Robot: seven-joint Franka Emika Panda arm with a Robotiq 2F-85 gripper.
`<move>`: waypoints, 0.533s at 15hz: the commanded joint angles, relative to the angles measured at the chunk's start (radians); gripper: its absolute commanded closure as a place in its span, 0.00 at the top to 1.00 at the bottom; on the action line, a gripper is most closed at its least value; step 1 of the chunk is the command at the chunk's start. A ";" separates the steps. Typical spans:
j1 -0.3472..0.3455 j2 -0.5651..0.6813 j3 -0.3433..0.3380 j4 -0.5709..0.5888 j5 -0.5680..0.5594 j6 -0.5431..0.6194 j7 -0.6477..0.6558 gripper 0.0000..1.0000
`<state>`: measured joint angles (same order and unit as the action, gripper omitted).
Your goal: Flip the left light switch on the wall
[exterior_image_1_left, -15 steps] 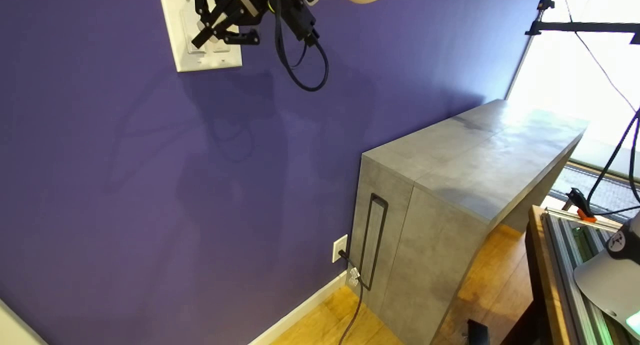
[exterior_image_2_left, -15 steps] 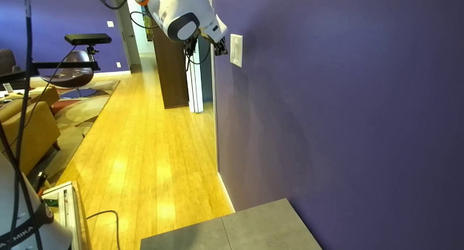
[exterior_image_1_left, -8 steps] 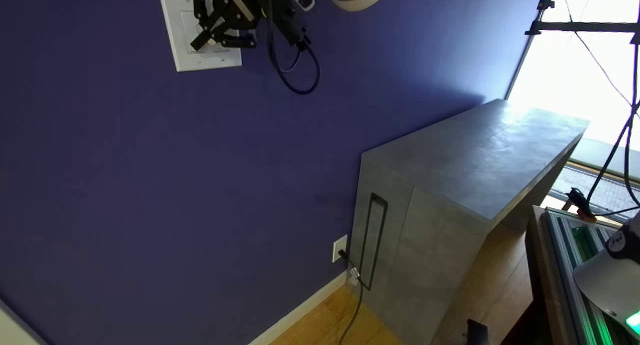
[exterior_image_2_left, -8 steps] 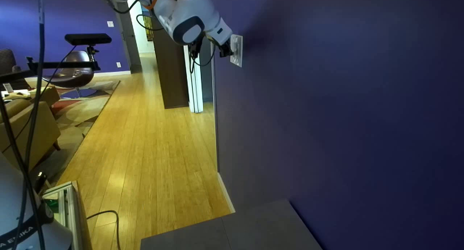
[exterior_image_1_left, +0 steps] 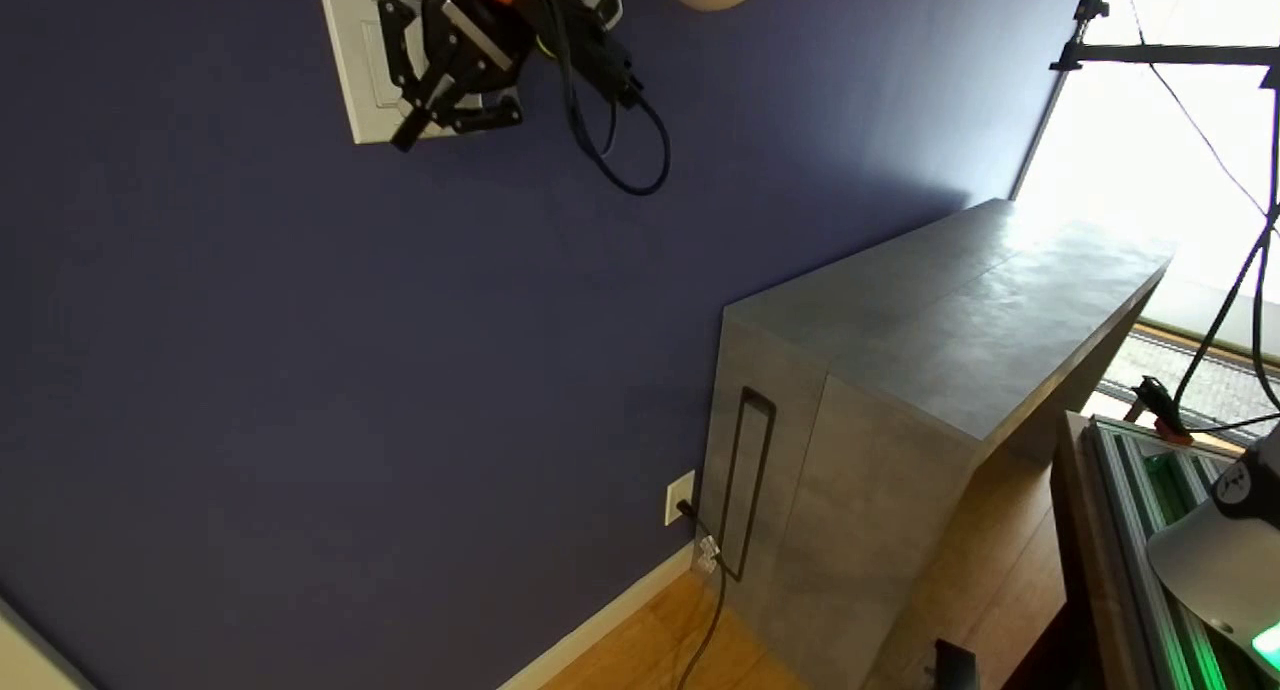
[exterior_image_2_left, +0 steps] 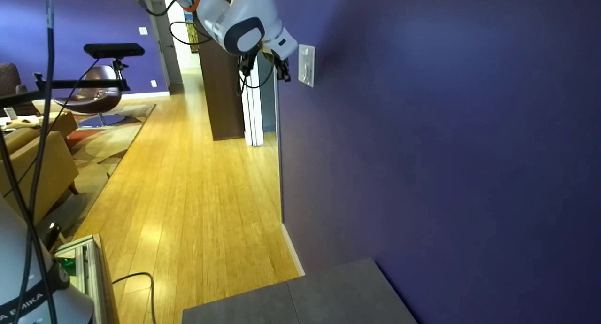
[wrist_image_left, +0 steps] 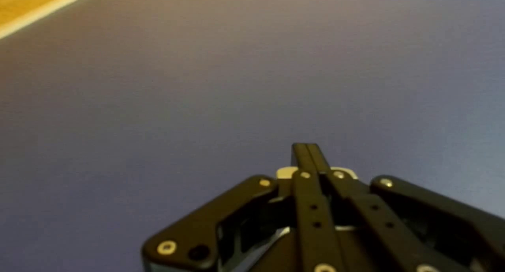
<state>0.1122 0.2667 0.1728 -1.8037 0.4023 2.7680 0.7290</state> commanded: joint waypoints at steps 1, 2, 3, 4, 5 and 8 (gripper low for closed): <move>0.013 -0.147 -0.014 -0.063 -0.081 -0.265 0.021 0.29; 0.024 -0.191 -0.026 -0.072 -0.087 -0.350 0.000 0.30; 0.009 -0.240 -0.004 -0.091 -0.106 -0.426 -0.010 0.37; 0.009 -0.283 0.002 -0.095 -0.111 -0.512 -0.027 0.43; 0.010 -0.329 0.005 -0.101 -0.123 -0.595 -0.040 0.51; 0.022 -0.465 -0.001 -0.102 -0.149 -0.871 -0.084 0.71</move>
<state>0.1217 -0.0467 0.1810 -1.8493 0.2905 2.0921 0.6826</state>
